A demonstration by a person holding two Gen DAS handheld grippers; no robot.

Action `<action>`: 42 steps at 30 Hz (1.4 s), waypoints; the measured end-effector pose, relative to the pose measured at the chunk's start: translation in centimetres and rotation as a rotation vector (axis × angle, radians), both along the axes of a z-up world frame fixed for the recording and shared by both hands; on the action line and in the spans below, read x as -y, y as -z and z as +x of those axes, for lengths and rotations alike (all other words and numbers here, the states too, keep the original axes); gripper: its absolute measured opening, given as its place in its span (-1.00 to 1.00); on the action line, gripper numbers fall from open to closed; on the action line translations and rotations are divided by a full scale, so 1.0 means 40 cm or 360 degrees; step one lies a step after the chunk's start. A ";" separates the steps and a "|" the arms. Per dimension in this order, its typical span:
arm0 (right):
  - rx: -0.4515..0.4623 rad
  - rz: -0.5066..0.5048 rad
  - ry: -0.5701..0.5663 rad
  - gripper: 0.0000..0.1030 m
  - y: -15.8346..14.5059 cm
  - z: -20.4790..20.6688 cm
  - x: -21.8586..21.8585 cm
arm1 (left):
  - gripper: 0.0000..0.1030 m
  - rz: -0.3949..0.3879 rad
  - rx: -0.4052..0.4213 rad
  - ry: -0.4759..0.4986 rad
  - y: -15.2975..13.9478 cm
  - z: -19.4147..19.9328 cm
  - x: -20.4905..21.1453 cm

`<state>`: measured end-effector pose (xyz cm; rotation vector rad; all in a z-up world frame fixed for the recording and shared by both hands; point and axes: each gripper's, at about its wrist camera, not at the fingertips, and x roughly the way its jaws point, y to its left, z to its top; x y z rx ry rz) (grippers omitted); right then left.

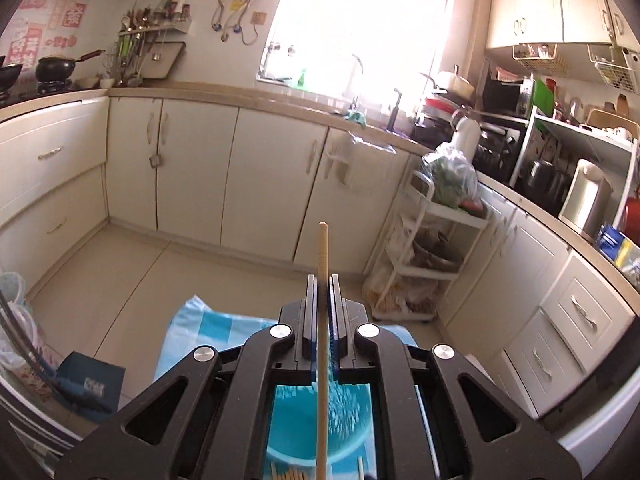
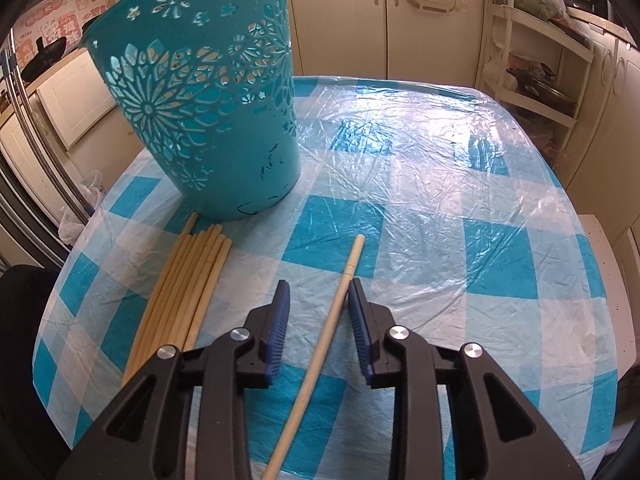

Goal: Organize utensils
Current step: 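Carry the stick over the teal basket and open the left gripper, then withdraw the open left gripper from the basket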

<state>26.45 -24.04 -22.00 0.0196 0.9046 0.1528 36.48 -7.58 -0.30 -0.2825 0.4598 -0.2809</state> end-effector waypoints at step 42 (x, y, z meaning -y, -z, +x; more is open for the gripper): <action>-0.0004 -0.0062 -0.0004 -0.31 -0.003 0.000 -0.009 | 0.67 0.0512 -0.0464 -0.0201 0.339 -0.257 -0.168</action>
